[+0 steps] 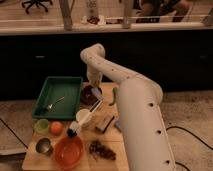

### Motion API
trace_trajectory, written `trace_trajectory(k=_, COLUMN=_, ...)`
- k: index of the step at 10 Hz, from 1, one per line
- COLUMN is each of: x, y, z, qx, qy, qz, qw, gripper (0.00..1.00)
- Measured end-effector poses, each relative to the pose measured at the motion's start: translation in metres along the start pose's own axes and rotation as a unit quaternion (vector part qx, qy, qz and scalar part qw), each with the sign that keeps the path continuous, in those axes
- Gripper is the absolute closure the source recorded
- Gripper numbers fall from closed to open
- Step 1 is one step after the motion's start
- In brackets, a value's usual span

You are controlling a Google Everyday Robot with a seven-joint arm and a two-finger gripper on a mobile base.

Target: Wipe purple bowl with towel

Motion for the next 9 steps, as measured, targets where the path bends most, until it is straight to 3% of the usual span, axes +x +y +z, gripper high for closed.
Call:
trace_trajectory(k=2, x=0.0037, y=-0.013, z=0.0016, qx=0.005, qy=-0.001, qz=-0.015, qw=0.9999, gripper=0.98)
trace_trajectory(k=9, x=0.004, y=-0.0125, z=0.0031, qx=0.005, qy=-0.002, qz=-0.017, qw=0.9998, gripper=0.98)
